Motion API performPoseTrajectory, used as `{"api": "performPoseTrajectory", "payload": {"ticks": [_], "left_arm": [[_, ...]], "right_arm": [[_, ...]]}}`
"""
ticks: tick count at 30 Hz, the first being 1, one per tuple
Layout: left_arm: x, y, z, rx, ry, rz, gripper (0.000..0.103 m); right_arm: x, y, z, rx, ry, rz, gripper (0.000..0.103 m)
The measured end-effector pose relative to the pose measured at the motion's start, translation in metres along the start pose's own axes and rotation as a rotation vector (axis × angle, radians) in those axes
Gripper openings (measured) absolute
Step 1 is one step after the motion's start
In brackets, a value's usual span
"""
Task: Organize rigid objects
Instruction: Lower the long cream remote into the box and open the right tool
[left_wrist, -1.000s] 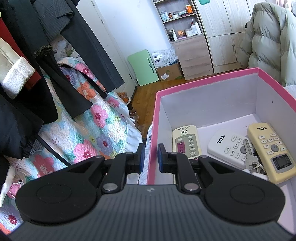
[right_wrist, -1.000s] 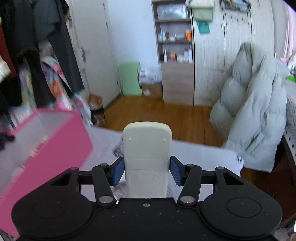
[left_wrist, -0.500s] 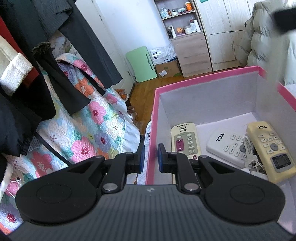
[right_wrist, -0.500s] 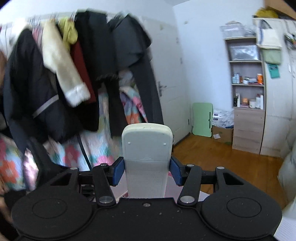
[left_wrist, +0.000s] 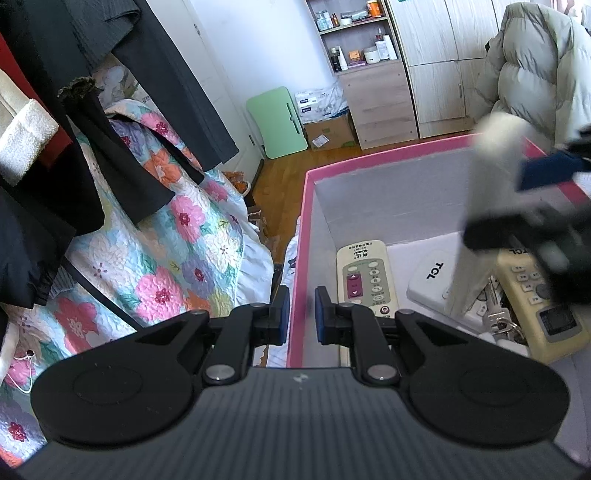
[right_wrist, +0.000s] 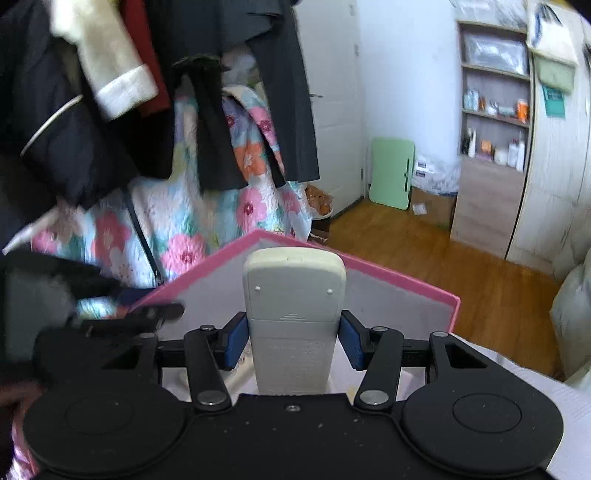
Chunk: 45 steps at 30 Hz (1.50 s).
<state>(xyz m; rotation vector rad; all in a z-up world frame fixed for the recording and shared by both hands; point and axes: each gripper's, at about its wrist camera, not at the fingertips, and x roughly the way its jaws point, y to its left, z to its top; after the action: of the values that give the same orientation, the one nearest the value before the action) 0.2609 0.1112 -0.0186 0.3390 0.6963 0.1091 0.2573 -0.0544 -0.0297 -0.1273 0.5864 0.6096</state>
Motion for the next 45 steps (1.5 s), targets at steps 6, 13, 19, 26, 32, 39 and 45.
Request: {"api": "performPoseTrajectory", "payload": {"ticks": [6, 13, 19, 26, 32, 39, 45], "left_arm": [[0.0, 0.001, 0.0, -0.008, -0.007, -0.003, 0.013], [-0.001, 0.003, -0.001, -0.013, -0.007, 0.002, 0.014], [-0.002, 0.003, -0.001, -0.011, -0.007, 0.002, 0.014], [-0.001, 0.002, -0.001, -0.005, -0.011, 0.001, 0.014], [-0.003, 0.001, -0.002, -0.006, -0.011, 0.006, 0.014], [-0.003, -0.001, -0.001, 0.007, -0.01, 0.012, 0.014], [-0.002, 0.0, -0.001, 0.008, -0.014, 0.017, 0.014]], "right_arm": [[-0.019, 0.017, -0.017, -0.065, 0.092, -0.016, 0.058], [-0.017, 0.037, -0.013, -0.18, 0.102, -0.058, 0.058], [-0.025, 0.033, -0.025, -0.083, 0.153, -0.075, 0.058], [-0.018, 0.034, -0.028, -0.095, 0.13, -0.059, 0.058], [-0.008, 0.041, -0.03, -0.163, 0.175, -0.084, 0.058], [-0.075, 0.018, -0.03, -0.037, -0.015, -0.046, 0.069], [-0.115, -0.022, -0.057, 0.116, -0.041, -0.19, 0.07]]}}
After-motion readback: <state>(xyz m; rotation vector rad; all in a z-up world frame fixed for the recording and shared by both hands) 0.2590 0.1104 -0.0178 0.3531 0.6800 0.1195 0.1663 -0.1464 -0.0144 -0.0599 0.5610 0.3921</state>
